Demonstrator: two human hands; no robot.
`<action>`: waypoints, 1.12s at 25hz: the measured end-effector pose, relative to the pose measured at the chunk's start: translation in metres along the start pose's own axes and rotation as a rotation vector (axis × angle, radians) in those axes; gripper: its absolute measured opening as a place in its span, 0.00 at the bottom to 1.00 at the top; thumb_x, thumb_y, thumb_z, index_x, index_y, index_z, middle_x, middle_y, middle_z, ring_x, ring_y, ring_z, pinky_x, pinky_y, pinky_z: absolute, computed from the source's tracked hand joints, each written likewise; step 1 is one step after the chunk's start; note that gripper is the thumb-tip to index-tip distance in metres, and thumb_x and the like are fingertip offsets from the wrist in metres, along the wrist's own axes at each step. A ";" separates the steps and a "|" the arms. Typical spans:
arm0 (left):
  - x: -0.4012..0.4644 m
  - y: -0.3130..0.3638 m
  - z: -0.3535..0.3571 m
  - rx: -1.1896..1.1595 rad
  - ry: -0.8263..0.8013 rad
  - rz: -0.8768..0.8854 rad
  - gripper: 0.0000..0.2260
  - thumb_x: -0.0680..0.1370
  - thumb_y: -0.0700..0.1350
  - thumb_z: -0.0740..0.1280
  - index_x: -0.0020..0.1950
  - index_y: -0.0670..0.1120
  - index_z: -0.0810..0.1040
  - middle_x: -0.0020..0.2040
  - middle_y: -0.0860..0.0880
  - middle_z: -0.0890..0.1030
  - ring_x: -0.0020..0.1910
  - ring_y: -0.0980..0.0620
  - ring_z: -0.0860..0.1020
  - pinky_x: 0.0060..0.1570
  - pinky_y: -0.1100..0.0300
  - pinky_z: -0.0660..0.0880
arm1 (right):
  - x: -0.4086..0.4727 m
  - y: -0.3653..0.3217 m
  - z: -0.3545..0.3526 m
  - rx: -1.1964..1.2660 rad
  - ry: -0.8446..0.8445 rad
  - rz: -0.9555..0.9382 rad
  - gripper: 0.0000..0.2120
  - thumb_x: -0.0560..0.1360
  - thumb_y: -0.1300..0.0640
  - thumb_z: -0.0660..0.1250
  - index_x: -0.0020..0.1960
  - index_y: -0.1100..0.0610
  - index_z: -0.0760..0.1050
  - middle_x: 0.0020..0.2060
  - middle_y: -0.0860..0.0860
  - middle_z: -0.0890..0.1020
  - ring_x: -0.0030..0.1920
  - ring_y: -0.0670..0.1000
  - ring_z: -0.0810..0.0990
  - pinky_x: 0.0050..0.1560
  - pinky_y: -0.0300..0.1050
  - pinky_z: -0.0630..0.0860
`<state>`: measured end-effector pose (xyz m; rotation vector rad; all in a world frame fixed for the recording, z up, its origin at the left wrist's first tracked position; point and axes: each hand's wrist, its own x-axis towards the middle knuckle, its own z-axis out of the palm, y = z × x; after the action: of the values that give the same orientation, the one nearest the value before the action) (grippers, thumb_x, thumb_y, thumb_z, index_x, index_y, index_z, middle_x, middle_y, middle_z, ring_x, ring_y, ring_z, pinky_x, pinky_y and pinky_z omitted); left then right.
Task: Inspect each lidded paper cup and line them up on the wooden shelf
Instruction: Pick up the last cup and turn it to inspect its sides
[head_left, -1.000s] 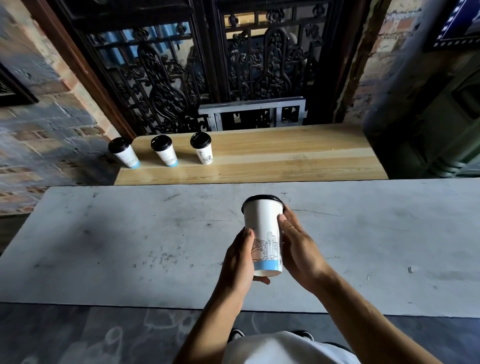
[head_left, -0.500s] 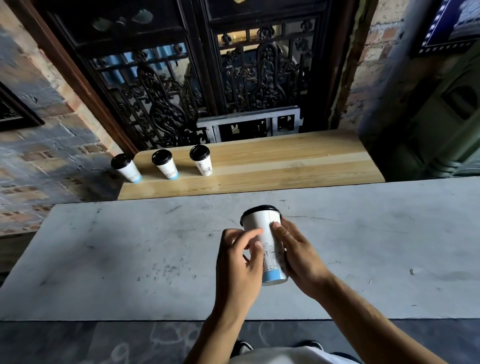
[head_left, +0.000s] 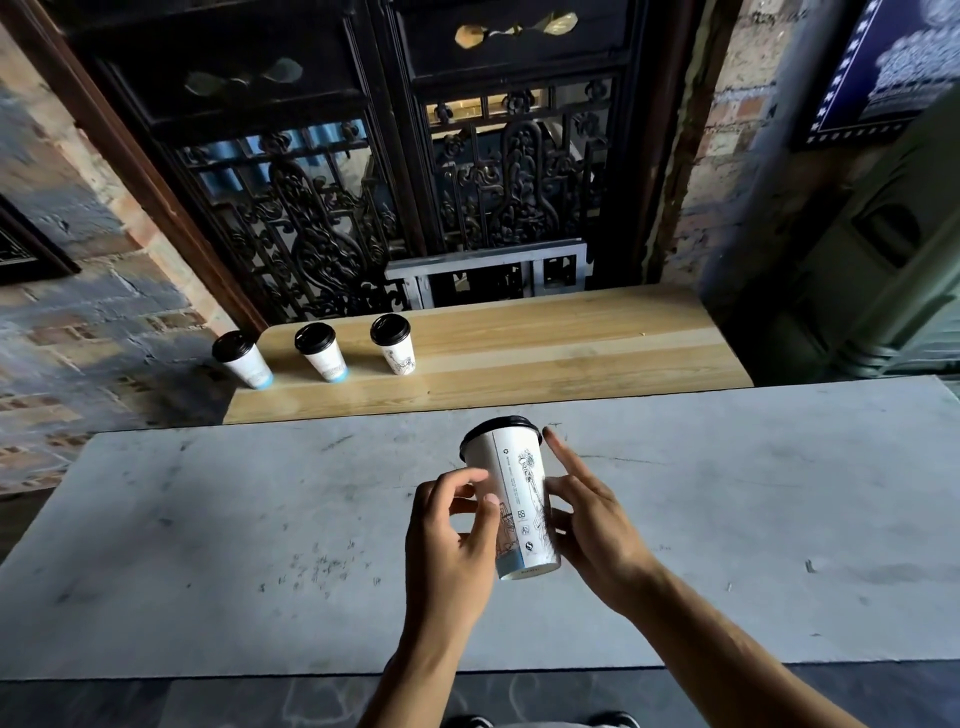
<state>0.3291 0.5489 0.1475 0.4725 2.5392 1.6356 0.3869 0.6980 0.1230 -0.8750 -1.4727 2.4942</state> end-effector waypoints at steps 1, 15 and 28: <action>0.001 0.000 0.000 -0.006 0.004 -0.009 0.08 0.78 0.42 0.70 0.54 0.54 0.81 0.54 0.52 0.81 0.53 0.60 0.80 0.43 0.75 0.74 | 0.002 0.000 -0.001 0.018 0.004 0.002 0.25 0.85 0.61 0.55 0.73 0.35 0.69 0.49 0.57 0.84 0.42 0.54 0.81 0.38 0.44 0.79; 0.014 0.000 -0.001 -0.091 -0.006 0.018 0.17 0.77 0.33 0.67 0.50 0.55 0.85 0.49 0.59 0.80 0.48 0.55 0.82 0.44 0.54 0.84 | 0.006 -0.008 0.001 -0.010 -0.101 -0.041 0.18 0.80 0.53 0.67 0.68 0.55 0.78 0.62 0.62 0.84 0.62 0.63 0.83 0.63 0.61 0.79; 0.018 -0.004 0.008 -0.238 -0.077 -0.113 0.09 0.78 0.45 0.73 0.57 0.51 0.83 0.54 0.57 0.87 0.56 0.60 0.84 0.52 0.55 0.84 | 0.015 -0.017 -0.005 0.023 -0.008 -0.086 0.24 0.86 0.62 0.50 0.72 0.41 0.72 0.50 0.62 0.87 0.33 0.56 0.82 0.34 0.43 0.77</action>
<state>0.3132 0.5599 0.1419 0.3556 2.2347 1.8083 0.3742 0.7167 0.1293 -0.7813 -1.4491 2.4510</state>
